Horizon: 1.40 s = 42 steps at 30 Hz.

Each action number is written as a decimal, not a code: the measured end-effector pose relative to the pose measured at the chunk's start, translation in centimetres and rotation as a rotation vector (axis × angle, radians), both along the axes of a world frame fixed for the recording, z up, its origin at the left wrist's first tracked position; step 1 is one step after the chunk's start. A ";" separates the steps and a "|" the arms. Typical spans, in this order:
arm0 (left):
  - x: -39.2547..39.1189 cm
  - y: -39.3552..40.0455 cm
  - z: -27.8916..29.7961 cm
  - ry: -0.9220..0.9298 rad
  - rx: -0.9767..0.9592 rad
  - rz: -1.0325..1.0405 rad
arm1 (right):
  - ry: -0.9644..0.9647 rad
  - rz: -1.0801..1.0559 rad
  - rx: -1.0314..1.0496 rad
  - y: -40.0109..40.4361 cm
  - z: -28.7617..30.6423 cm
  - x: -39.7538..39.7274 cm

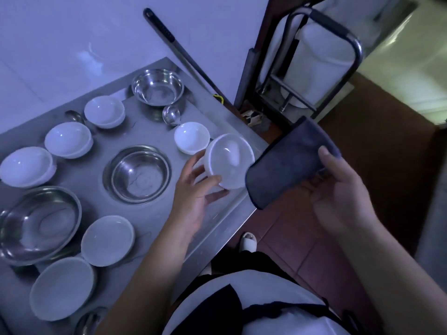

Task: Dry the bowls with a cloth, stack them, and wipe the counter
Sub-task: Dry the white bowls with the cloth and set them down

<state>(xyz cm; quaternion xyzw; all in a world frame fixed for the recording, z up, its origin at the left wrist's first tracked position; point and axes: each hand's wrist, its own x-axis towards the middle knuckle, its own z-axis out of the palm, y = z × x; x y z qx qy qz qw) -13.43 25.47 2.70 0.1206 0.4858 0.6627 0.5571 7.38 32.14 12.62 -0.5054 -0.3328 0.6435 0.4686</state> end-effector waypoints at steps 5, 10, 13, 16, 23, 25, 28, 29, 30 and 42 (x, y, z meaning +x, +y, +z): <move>1.1 -0.2 0.7 -0.225 0.042 -0.074 | 0.001 -0.036 0.088 1.4 1.0 -1.4; 3.0 -1.0 1.3 -0.154 0.018 -0.078 | -0.571 0.094 0.583 0.2 -2.4 -1.6; 3.5 -1.5 1.9 -0.111 -0.003 -0.056 | -0.981 0.468 0.891 -0.6 -3.6 -1.0; 3.5 -1.9 2.4 -0.054 -0.015 -0.046 | -1.108 0.738 0.965 -1.0 -3.7 -1.0; 2.7 -2.7 3.1 0.039 0.050 -0.020 | -0.768 0.378 0.281 0.5 -2.2 -2.5; 2.6 -2.8 3.6 0.102 0.066 -0.006 | -0.694 0.385 0.177 0.4 -1.8 -3.3; 3.0 -2.8 4.0 0.246 0.079 0.045 | -0.849 0.333 0.322 -0.2 -2.6 -4.6; 3.1 -2.8 4.0 0.279 0.081 0.060 | -0.872 0.331 0.336 -0.1 -3.2 -5.0; 3.1 -2.8 4.0 0.297 0.078 0.074 | -0.856 0.341 0.327 -0.1 -3.6 -5.3; 0.8 -1.9 5.1 0.356 0.001 -0.024 | -0.997 0.552 1.051 3.9 -3.3 -7.0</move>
